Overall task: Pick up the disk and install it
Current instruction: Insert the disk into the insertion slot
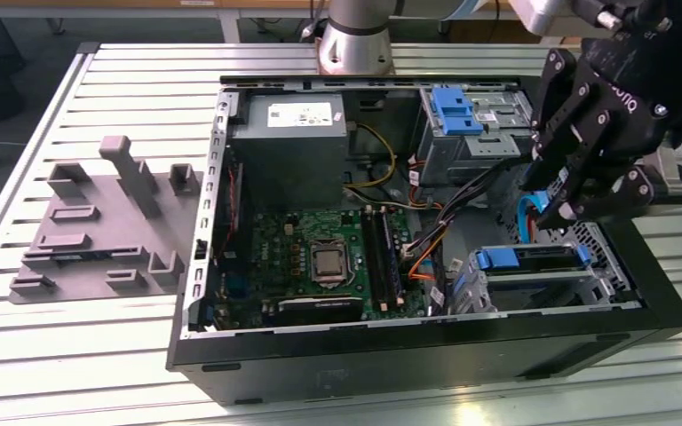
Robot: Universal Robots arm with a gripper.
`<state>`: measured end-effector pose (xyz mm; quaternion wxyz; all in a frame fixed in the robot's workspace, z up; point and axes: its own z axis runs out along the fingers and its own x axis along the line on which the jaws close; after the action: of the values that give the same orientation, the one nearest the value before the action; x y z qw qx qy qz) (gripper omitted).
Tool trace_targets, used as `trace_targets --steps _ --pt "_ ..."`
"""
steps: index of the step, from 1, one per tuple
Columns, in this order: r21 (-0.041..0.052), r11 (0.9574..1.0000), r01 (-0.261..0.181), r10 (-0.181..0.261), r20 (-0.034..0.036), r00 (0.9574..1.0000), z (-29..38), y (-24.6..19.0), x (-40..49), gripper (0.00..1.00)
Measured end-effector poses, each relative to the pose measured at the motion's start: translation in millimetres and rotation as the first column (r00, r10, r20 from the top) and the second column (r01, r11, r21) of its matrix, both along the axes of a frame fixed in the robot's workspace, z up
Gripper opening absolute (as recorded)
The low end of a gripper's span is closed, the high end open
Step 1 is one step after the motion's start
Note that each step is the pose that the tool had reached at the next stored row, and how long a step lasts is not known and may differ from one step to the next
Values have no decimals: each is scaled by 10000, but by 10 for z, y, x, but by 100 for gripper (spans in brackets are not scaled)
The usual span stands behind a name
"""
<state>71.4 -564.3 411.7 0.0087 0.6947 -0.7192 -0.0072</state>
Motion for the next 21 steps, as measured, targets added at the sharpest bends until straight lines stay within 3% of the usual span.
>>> trace_targets --steps 2,4,7,9,12,14,21 --pt "3 10000 1 -1 0 10000 -39 0 0 42" --pt "1 10000 0 0 0 10000 -74 0 1 29" --pt "1 10000 1 -1 0 10000 -128 0 2 24" --pt "1 10000 0 0 1 10000 -165 0 3 12" --pt "2 10000 -1 1 29 10000 -195 0 4 11" --pt "1 10000 0 0 102 9999 -212 0 3 11" --pt "5 10000 0 0 106 9999 -223 0 2 11"
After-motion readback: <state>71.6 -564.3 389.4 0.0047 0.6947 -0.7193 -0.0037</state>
